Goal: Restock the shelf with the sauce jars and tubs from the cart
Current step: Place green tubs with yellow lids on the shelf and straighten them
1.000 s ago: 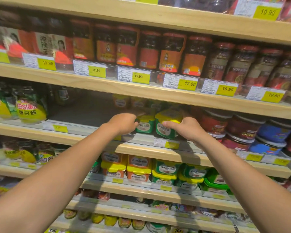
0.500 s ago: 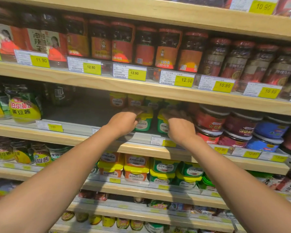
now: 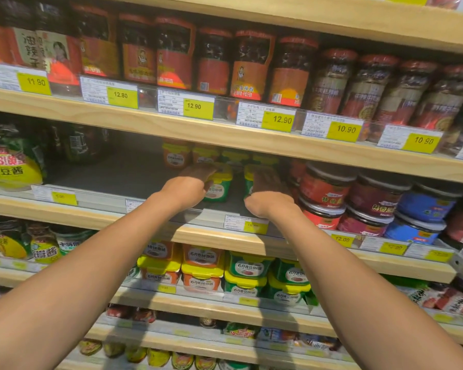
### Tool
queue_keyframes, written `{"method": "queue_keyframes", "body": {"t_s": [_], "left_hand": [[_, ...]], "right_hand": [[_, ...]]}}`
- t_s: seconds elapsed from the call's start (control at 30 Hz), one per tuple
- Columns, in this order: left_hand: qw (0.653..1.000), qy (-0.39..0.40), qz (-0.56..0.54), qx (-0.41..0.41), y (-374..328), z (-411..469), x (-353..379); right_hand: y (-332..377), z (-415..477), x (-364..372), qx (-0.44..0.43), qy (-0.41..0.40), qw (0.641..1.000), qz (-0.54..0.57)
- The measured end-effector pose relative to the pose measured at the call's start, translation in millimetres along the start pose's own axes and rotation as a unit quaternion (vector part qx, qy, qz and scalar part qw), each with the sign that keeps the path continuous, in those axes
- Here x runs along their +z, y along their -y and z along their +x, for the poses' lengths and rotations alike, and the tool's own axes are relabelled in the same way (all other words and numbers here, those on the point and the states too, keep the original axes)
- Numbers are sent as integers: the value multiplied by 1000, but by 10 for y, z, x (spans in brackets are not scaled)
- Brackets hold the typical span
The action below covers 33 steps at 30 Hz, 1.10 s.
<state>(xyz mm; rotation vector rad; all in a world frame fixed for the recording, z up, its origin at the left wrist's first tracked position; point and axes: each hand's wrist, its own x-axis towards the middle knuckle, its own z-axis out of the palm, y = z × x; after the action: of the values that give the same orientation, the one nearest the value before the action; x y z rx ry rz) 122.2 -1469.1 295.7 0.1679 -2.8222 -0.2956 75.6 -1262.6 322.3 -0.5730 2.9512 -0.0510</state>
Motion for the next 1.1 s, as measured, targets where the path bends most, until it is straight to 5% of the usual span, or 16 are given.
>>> {"method": "queue_keyframes", "body": {"t_s": [1.1], "left_hand": [[997,5,0,72,-362,428,105]], "right_hand": [[-266,48,8,-11,21,999,35]]}}
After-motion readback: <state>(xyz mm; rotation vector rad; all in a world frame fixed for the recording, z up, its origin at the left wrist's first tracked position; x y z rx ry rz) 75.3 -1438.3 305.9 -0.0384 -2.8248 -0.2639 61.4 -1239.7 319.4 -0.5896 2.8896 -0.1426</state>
